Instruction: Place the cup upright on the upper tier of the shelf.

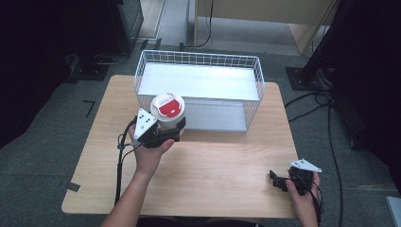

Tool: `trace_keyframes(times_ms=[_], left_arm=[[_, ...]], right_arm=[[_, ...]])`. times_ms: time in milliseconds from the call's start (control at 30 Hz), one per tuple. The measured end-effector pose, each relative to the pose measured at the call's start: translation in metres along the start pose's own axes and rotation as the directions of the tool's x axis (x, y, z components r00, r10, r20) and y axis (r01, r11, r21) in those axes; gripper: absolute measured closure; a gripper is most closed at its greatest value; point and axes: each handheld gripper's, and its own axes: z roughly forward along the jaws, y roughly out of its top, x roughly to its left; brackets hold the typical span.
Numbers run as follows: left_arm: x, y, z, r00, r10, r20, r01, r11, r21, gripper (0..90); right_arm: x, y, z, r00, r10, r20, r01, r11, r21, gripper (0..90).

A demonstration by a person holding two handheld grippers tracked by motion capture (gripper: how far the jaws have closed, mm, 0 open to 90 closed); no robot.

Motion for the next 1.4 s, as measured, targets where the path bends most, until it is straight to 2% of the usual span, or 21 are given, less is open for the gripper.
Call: trace_keyframes(times_ms=[333, 500, 800, 1133, 1300, 1400], left_arm=[[-0.001, 0.024, 0.012, 0.9999, 0.013, -0.010, -0.013, 0.9996, -0.026, 7.8], [-0.009, 0.034, 0.024, 0.9993, 0.038, -0.010, -0.038, 0.9986, -0.038, 7.8], [-0.006, 0.048, 0.036, 0.9995, 0.023, -0.020, -0.024, 0.9978, -0.063, 7.9], [-0.009, 0.068, 0.044, 0.9990, 0.040, -0.021, -0.042, 0.9960, -0.079, 8.0], [-0.008, 0.079, 0.055, 0.9974, 0.063, -0.034, -0.066, 0.9940, -0.087, 8.0], [-0.007, 0.082, 0.060, 0.9973, 0.064, -0.038, -0.067, 0.9932, -0.095, 8.0]], right_arm=[[0.000, 0.000, 0.000, 1.0000, 0.000, -0.004, 0.000, 1.000, 0.000, 0.0], [0.000, 0.000, 0.000, 1.0000, -0.003, -0.006, 0.003, 1.000, -0.001, 0.0], [0.000, 0.000, 0.000, 0.9999, -0.011, -0.009, 0.010, 1.000, -0.001, 0.0], [0.001, 0.000, 0.000, 0.9999, -0.011, -0.010, 0.011, 1.000, 0.000, 0.0], [0.001, 0.000, 0.000, 0.9999, -0.011, -0.010, 0.011, 1.000, 0.000, 0.0], [0.001, 0.000, 0.000, 0.9999, -0.011, -0.010, 0.011, 1.000, 0.000, 0.0]])
